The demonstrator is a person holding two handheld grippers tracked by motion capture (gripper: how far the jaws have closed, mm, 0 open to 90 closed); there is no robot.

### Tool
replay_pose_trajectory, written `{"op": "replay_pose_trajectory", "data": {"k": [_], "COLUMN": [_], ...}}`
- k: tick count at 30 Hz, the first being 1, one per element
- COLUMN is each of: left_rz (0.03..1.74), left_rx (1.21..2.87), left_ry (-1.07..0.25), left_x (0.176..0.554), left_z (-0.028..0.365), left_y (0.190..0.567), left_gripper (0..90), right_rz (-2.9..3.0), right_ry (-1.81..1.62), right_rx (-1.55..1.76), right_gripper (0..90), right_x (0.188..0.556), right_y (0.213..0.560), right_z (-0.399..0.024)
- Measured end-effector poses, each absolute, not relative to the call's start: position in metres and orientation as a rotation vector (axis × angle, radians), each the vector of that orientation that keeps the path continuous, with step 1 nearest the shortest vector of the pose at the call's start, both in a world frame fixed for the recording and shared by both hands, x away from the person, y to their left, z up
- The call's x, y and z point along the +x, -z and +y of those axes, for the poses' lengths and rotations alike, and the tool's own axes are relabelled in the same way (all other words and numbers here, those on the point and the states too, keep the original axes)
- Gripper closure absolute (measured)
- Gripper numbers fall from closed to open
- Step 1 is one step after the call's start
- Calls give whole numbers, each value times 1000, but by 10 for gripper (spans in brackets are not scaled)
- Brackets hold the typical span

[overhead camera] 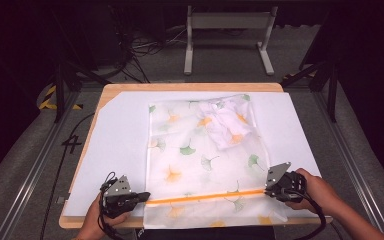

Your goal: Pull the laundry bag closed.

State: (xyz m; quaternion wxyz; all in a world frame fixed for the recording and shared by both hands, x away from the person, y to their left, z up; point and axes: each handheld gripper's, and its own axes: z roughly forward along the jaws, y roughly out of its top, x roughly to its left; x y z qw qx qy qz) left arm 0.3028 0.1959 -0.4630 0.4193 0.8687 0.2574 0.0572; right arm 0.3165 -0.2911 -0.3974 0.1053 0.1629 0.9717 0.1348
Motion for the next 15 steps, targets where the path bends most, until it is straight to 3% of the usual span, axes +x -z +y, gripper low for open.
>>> {"op": "replay_pose_trajectory", "data": {"k": [15], "left_rz": [653], "left_rx": [2172], "left_ry": [-131], "left_x": [303], "left_z": [196], "left_y": [463], "left_gripper": [900], "right_rz": [2842], "right_ry": [-354], "right_rx": [519], "right_gripper": [842], "right_x": [315], "right_y": [400], "right_z": [-307]}}
